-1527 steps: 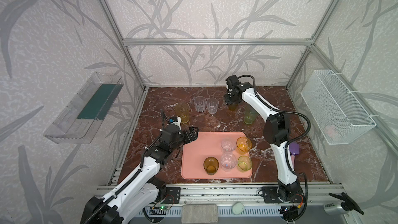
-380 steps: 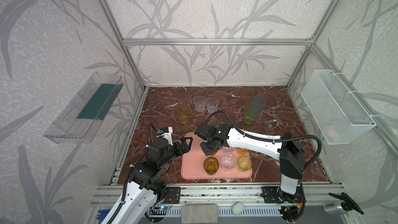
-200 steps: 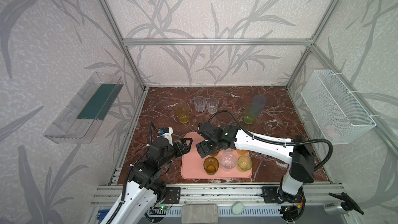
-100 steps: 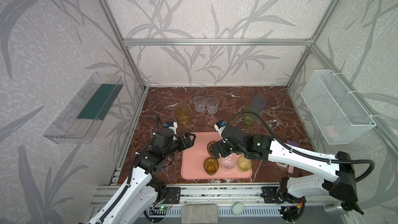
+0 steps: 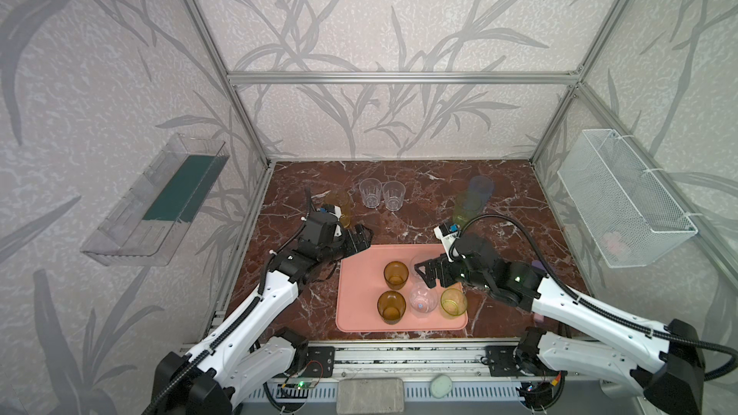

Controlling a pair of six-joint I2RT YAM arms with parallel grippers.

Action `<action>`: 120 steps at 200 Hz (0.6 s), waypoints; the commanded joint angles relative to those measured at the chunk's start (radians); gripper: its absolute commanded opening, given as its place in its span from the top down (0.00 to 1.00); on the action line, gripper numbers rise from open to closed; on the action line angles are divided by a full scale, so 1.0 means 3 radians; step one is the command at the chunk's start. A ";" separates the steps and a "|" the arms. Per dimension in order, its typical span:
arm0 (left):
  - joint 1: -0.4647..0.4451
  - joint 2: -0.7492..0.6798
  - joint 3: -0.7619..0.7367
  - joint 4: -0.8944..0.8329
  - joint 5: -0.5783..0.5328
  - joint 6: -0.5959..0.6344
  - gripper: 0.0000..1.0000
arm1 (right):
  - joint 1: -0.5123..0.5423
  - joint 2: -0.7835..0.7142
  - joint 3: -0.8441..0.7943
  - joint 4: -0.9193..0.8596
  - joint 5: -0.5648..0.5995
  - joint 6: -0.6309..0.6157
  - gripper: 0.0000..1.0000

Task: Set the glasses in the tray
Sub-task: 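Withdraw the right gripper to the tray edge while the left arm reaches toward clear tumblers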

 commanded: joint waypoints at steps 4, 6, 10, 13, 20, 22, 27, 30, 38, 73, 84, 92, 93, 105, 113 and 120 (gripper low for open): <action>-0.0124 0.0246 0.0273 0.0116 -0.0136 0.0060 0.01 | -0.0121 -0.0175 -0.0122 0.0221 -0.0132 -0.0044 0.01; -0.0133 0.0275 0.0293 0.0122 -0.0144 0.0066 0.01 | -0.0137 -0.0184 -0.0131 0.0227 -0.0146 -0.0041 0.01; -0.0155 0.0323 0.0326 0.0130 -0.0150 0.0075 0.01 | -0.0171 -0.0207 -0.0150 0.0227 -0.0164 -0.0037 0.01; -0.0167 0.0362 0.0359 0.0137 -0.0158 0.0084 0.01 | -0.0196 -0.0223 -0.0163 0.0227 -0.0188 -0.0029 0.01; -0.0192 0.0462 0.0431 0.0145 -0.0160 0.0099 0.01 | -0.0253 -0.0252 -0.0187 0.0227 -0.0240 -0.0016 0.01; -0.0203 0.0494 0.0457 0.0144 -0.0163 0.0105 0.01 | -0.0273 -0.0260 -0.0199 0.0230 -0.0253 -0.0012 0.01; -0.0221 0.0554 0.0515 0.0147 -0.0169 0.0121 0.01 | -0.0319 -0.0282 -0.0217 0.0232 -0.0291 0.0000 0.01; -0.0232 0.0602 0.0551 0.0145 -0.0171 0.0134 0.01 | -0.0345 -0.0293 -0.0227 0.0232 -0.0314 0.0012 0.01; -0.0266 0.0725 0.0653 0.0132 -0.0186 0.0165 0.01 | -0.0415 -0.0321 -0.0251 0.0237 -0.0373 0.0046 0.01; -0.0361 0.1228 0.1096 0.0113 -0.0191 0.0290 0.01 | -0.0607 -0.0415 -0.0308 0.0258 -0.0609 0.0113 0.01; -0.0364 0.1381 0.1255 0.0083 -0.0202 0.0334 0.01 | -0.0645 -0.0442 -0.0318 0.0249 -0.0623 0.0118 0.01; -0.0373 0.1491 0.1373 0.0057 -0.0212 0.0368 0.01 | -0.0672 -0.0465 -0.0328 0.0242 -0.0631 0.0124 0.01; -0.0373 0.1506 0.1388 0.0055 -0.0213 0.0371 0.01 | -0.0676 -0.0466 -0.0328 0.0242 -0.0632 0.0126 0.01; -0.0371 0.1683 0.1570 0.0018 -0.0209 0.0431 0.01 | -0.0716 -0.0494 -0.0355 0.0249 -0.0650 0.0139 0.01; -0.0374 0.1799 0.1698 -0.0022 -0.0208 0.0464 0.01 | -0.0741 -0.0507 -0.0367 0.0260 -0.0673 0.0144 0.01; -0.0376 0.1897 0.1803 -0.0058 -0.0215 0.0488 0.01 | -0.0767 -0.0521 -0.0384 0.0270 -0.0695 0.0144 0.01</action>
